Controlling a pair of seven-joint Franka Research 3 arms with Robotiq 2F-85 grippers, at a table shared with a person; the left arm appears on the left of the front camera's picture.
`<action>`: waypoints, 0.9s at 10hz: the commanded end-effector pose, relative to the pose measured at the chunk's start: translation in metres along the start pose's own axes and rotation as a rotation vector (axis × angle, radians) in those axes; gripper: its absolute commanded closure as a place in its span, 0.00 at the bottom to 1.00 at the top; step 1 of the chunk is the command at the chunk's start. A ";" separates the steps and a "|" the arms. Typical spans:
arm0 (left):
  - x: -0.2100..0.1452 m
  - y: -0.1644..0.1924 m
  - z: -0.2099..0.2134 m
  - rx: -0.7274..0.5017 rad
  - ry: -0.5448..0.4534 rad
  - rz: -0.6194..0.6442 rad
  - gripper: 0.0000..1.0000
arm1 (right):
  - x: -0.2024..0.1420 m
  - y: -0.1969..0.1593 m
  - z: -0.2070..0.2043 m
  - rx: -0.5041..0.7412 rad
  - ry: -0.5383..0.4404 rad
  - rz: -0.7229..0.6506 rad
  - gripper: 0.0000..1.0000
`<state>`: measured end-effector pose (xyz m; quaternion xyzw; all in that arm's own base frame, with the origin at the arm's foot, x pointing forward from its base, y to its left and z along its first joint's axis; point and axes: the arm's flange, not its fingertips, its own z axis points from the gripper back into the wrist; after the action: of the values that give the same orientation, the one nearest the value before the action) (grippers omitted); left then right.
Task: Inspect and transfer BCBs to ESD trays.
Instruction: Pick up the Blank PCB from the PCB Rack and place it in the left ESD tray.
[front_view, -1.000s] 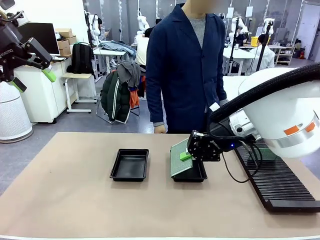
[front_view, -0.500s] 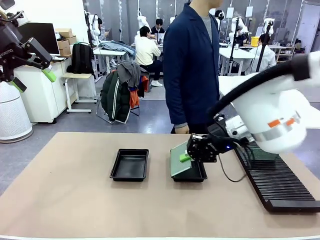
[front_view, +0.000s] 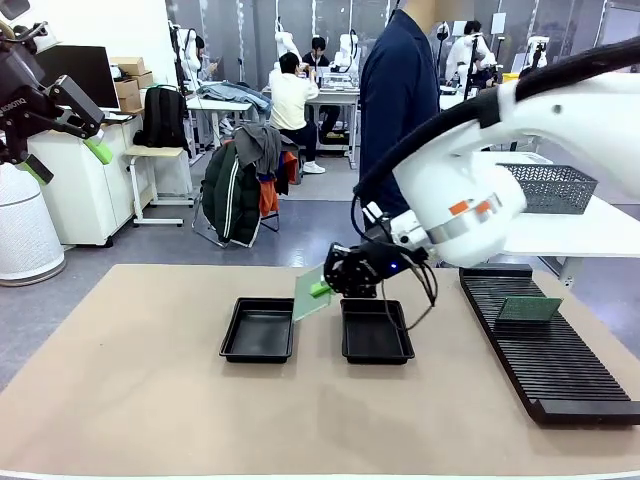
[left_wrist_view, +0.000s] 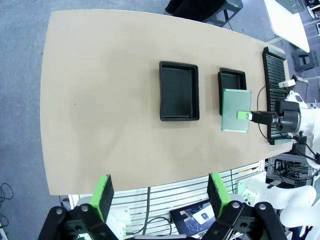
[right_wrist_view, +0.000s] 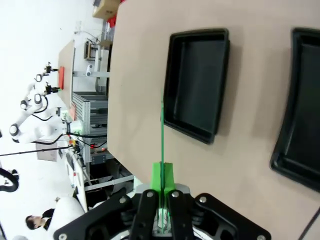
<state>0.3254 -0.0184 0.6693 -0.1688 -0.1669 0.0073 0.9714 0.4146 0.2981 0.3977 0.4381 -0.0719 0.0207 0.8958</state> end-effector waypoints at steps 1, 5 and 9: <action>0.000 0.002 -0.002 -0.011 -0.004 -0.013 0.00 | 0.016 0.015 -0.036 0.011 -0.001 0.017 0.97; 0.000 0.002 -0.002 -0.011 -0.004 -0.013 0.00 | 0.036 0.031 -0.098 -0.018 0.026 -0.003 0.97; 0.000 0.002 -0.002 -0.011 -0.004 -0.013 0.00 | 0.043 0.024 -0.129 -0.083 0.027 -0.024 0.97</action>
<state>0.3254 -0.0184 0.6693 -0.1688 -0.1669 0.0073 0.9714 0.4629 0.4025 0.3442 0.4125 -0.0578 0.0216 0.9089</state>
